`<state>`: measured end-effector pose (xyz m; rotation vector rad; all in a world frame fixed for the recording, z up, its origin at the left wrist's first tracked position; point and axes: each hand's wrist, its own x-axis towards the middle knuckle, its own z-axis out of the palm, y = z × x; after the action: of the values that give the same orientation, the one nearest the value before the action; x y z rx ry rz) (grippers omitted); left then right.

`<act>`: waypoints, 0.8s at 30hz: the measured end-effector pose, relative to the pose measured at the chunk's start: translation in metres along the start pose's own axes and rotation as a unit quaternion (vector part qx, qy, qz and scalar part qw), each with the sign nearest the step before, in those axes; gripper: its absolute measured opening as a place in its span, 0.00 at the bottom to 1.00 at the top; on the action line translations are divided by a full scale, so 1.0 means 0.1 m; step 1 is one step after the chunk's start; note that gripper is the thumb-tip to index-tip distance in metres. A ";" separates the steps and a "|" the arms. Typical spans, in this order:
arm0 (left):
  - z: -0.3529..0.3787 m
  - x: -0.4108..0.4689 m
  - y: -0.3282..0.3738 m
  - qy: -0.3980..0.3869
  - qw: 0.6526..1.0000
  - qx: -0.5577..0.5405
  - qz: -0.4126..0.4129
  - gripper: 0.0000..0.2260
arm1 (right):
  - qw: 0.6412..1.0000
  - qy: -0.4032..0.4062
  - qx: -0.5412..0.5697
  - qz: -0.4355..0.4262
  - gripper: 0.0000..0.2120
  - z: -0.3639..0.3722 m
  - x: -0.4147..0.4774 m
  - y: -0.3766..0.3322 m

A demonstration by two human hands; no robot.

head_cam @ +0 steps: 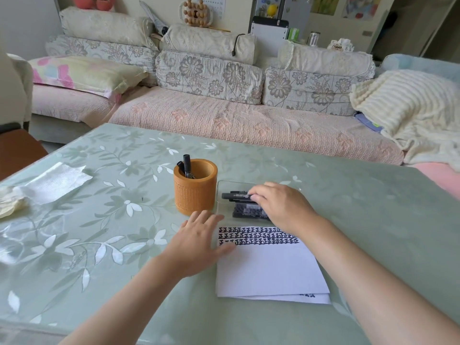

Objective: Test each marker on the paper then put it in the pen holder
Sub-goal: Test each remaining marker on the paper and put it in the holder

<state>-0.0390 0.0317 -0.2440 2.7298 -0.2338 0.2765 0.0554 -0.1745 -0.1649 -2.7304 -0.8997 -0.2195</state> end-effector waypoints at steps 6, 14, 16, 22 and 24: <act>-0.15 -0.02 0.05 0.151 0.984 -0.093 -0.025 0.16 | 0.986 0.010 0.165 0.033 0.07 0.00 -0.33 -0.17; -0.26 -0.12 0.41 0.133 0.983 -0.115 0.051 0.09 | 0.896 0.069 0.412 0.148 0.10 0.05 -0.64 -0.42; -0.29 -0.14 0.47 0.138 0.980 -0.140 0.026 0.08 | 0.852 0.072 0.490 0.169 0.08 0.05 -0.67 -0.44; -0.32 -0.19 0.69 0.058 0.977 -0.203 0.011 0.03 | 0.775 0.059 0.606 0.172 0.04 0.08 -0.69 -0.40; -0.31 -0.19 0.71 0.052 0.981 -0.187 0.009 0.09 | 0.770 0.068 0.611 0.169 0.05 0.07 -0.70 -0.38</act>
<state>-0.0768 -0.0185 -0.1944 2.3350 -0.2524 0.3402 -0.0224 -0.1824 -0.1794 -1.5364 -0.2607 0.1977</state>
